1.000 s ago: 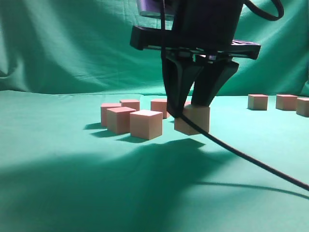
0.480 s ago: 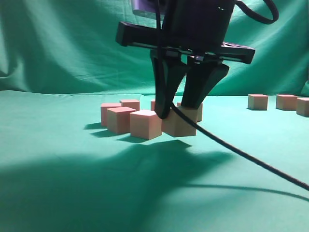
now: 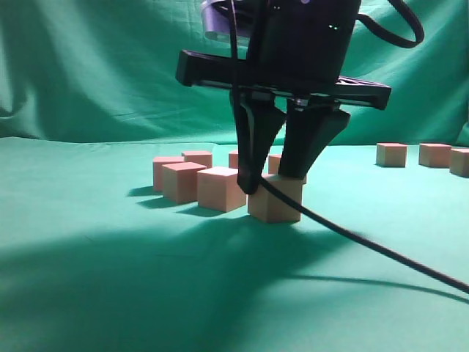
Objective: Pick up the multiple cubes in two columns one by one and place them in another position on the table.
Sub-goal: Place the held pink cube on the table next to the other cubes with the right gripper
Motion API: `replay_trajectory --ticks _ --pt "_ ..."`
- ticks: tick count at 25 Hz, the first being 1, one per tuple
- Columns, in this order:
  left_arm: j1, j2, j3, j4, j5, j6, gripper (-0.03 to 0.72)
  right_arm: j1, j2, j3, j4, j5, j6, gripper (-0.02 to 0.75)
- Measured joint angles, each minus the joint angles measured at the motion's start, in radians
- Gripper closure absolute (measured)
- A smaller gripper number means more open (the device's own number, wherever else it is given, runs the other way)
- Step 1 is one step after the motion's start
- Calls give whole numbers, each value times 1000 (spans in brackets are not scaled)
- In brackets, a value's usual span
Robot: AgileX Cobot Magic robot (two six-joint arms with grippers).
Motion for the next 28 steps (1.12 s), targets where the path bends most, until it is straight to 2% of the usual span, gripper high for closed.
replay_trajectory --ticks 10,13,15,17,19,20,23,24,25,26,28 --pt "0 0 0 0 0 0 688 0 0 0 0 7 13 472" --pt "0 0 0 0 0 0 688 0 1 -2 0 35 4 267" --pt "0 0 0 0 0 0 688 0 1 -20 0 77 -12 157" --pt "0 0 0 0 0 0 688 0 1 -68 -3 144 -23 88" --pt "0 0 0 0 0 0 688 0 1 -133 -18 238 -27 102" --pt "0 0 0 0 0 0 688 0 1 -173 -33 289 -27 62" --pt "0 0 0 0 0 0 688 0 1 -283 -117 422 -28 77" --pt "0 0 0 0 0 0 688 0 1 -316 -156 454 -28 129" --pt "0 0 0 0 0 0 688 0 1 -342 -191 491 -28 129" --pt "0 0 0 0 0 0 688 0 1 -371 -234 528 -28 171" --pt "0 0 0 0 0 0 688 0 1 -420 -325 561 -28 180"
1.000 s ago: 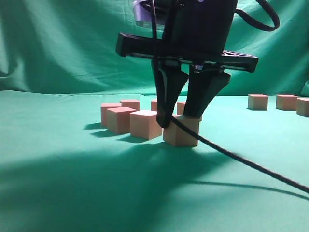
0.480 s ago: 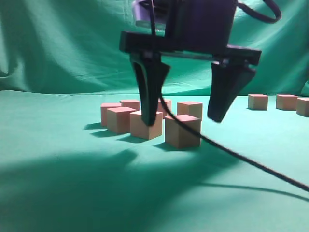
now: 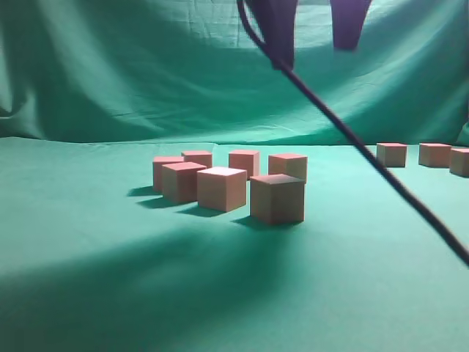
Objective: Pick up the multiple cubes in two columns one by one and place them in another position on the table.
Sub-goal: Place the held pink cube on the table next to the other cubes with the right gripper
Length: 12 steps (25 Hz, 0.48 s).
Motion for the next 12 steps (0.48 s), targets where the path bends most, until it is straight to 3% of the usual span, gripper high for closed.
replay_trajectory --ticks 5,9,12 --pt "0 0 0 0 0 0 688 -34 -46 -22 -184 12 0 180" --pt "0 0 0 0 0 0 688 -202 -72 -23 -216 13 0 180" --pt "0 0 0 0 0 0 688 -375 -75 -23 -144 17 0 180"
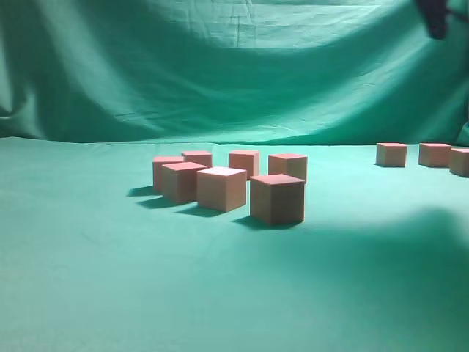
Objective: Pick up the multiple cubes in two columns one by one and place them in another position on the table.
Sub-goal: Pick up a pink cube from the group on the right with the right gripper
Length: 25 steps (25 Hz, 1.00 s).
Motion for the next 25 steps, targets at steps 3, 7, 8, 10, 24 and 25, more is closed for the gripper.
replay_trajectory --ticks 3,7,8,10,24,25 --pt "0 0 0 0 0 0 688 -183 0 0 172 6 -44 180" --pt "0 0 0 0 0 0 688 -341 28 0 405 -48 -151 180" --pt "0 0 0 0 0 0 688 -365 38 0 442 -66 -178 180" --pt "0 0 0 0 0 0 688 -389 58 0 474 -95 -216 180" --pt "0 0 0 0 0 0 688 -391 274 0 521 -250 -288 180" --pt "0 0 0 0 0 0 688 -391 285 0 522 -260 -288 180"
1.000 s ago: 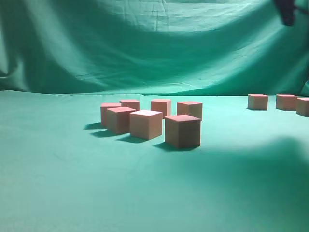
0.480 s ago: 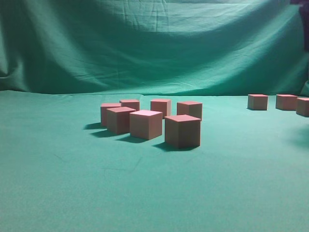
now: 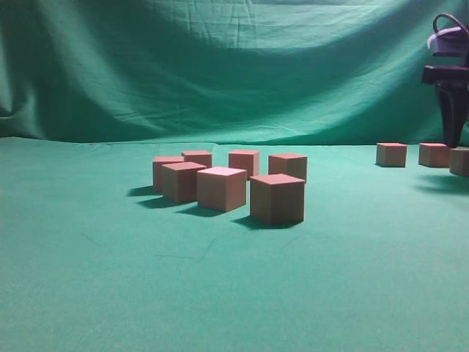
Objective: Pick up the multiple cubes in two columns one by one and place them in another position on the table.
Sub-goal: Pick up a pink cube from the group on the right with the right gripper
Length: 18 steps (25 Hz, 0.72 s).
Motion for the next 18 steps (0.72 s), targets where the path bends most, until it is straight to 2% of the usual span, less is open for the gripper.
replay_trajectory --ticks 3,4,5,9,11,15,18 --pt "0 0 0 0 0 0 688 0 25 0 7 -21 -11 180" --pt "0 0 0 0 0 0 688 0 33 0 8 -29 -16 238" --pt "0 0 0 0 0 0 688 0 41 0 10 -38 -20 237" --pt "0 0 0 0 0 0 688 0 60 0 16 -55 -24 411" --pt "0 0 0 0 0 0 688 0 62 0 16 -55 -24 474" --pt "0 0 0 0 0 0 688 0 62 -16 26 -32 -27 463" --pt "0 0 0 0 0 0 688 0 49 -62 59 50 -27 463"
